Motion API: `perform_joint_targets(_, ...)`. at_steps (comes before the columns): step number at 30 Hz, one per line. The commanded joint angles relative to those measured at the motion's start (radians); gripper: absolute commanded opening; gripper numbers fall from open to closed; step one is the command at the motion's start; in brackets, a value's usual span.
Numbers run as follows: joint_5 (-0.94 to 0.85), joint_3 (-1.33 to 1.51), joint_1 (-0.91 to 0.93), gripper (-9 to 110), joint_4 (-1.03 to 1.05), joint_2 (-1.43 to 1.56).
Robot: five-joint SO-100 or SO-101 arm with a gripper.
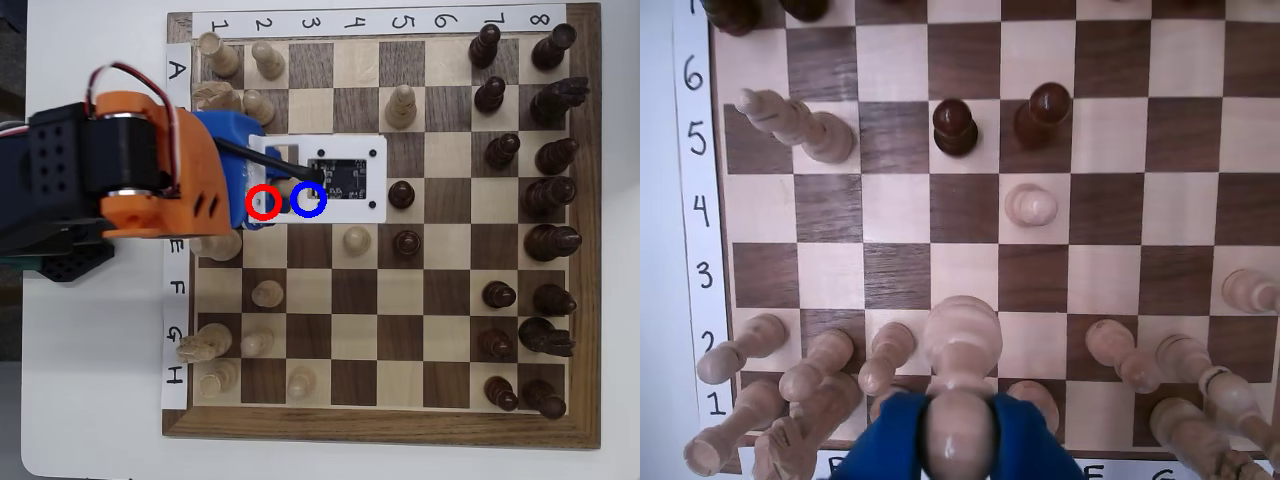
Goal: Move the piece to destination
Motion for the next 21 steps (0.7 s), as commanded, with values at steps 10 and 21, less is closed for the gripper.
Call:
perform_joint_targets(10,0.311,-0.407,0.041,0,0.032,0.000)
perform_joint_targets(21,0.304,-0.206,0.018,0,-0.003,-0.008)
